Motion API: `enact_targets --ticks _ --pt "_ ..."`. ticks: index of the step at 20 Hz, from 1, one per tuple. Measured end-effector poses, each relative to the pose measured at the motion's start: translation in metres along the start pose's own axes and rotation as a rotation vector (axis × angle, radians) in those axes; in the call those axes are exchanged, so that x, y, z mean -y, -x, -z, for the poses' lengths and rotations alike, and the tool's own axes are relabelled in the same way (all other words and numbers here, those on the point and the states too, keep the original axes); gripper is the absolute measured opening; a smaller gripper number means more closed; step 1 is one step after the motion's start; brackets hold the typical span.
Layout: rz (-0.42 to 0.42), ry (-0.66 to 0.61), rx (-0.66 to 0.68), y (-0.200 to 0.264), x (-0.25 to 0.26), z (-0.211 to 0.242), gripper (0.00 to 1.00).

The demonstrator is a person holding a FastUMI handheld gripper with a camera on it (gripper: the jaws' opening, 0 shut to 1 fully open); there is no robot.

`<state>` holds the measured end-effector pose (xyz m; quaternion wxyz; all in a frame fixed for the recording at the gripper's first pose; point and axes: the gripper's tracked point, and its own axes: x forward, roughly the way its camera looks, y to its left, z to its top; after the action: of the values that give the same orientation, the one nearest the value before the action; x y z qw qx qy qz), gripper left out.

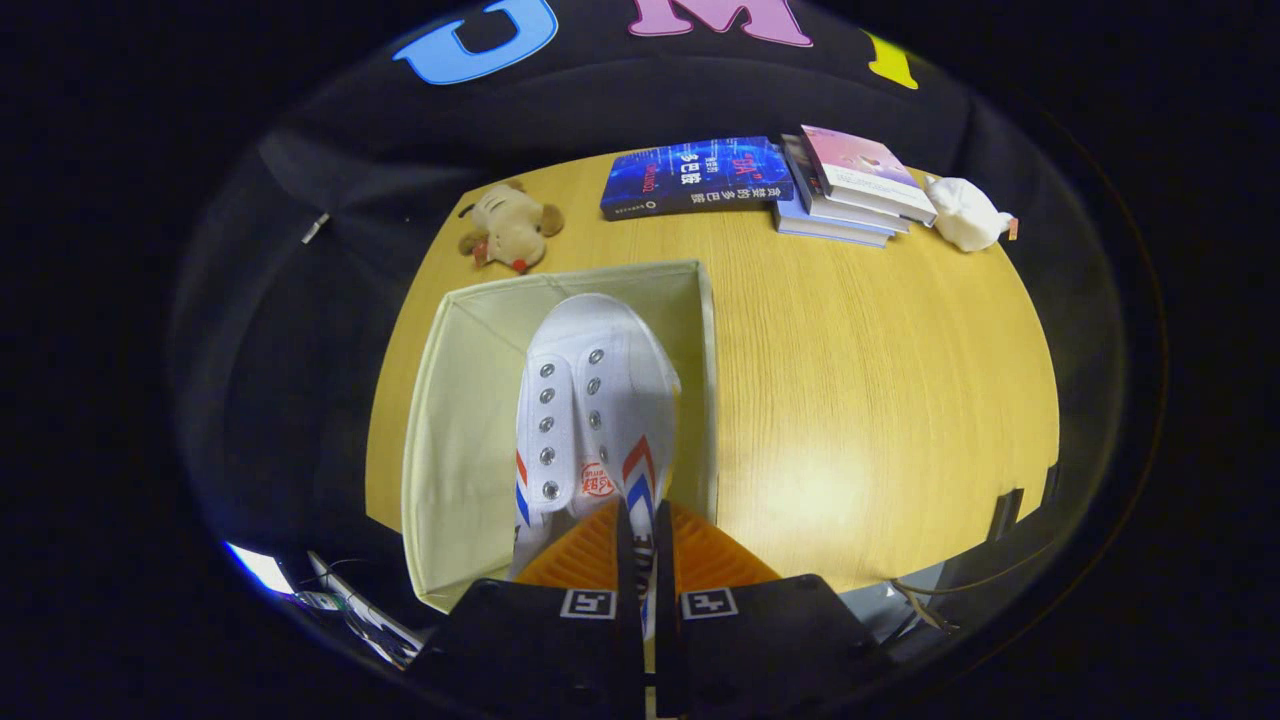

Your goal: Open the storage box then place both shoes into the box .Put the left shoe in first, then the right shoe, with the right side of both shoes facing outward in a uniform manner.

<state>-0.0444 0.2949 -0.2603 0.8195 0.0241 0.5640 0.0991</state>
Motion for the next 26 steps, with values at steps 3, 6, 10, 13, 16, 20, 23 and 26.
enact_targets --ticks 3,6,10,13,16,20,23,26 --pt "-0.008 -0.006 -0.009 -0.004 -0.013 0.0 0.21" --pt "-0.024 0.038 0.036 0.009 -0.023 -0.012 0.41" --pt "-0.049 0.077 0.126 0.042 -0.023 -0.03 0.84" --pt "-0.083 0.057 0.212 0.072 -0.013 -0.044 0.93" --pt "-0.091 0.046 0.312 0.102 0.013 -0.063 0.98" --pt "-0.064 0.066 0.461 0.141 0.066 -0.094 0.99" --pt "-0.028 0.117 0.597 0.172 0.116 -0.125 0.99" --pt "-0.005 0.161 0.744 0.214 0.163 -0.152 0.99"
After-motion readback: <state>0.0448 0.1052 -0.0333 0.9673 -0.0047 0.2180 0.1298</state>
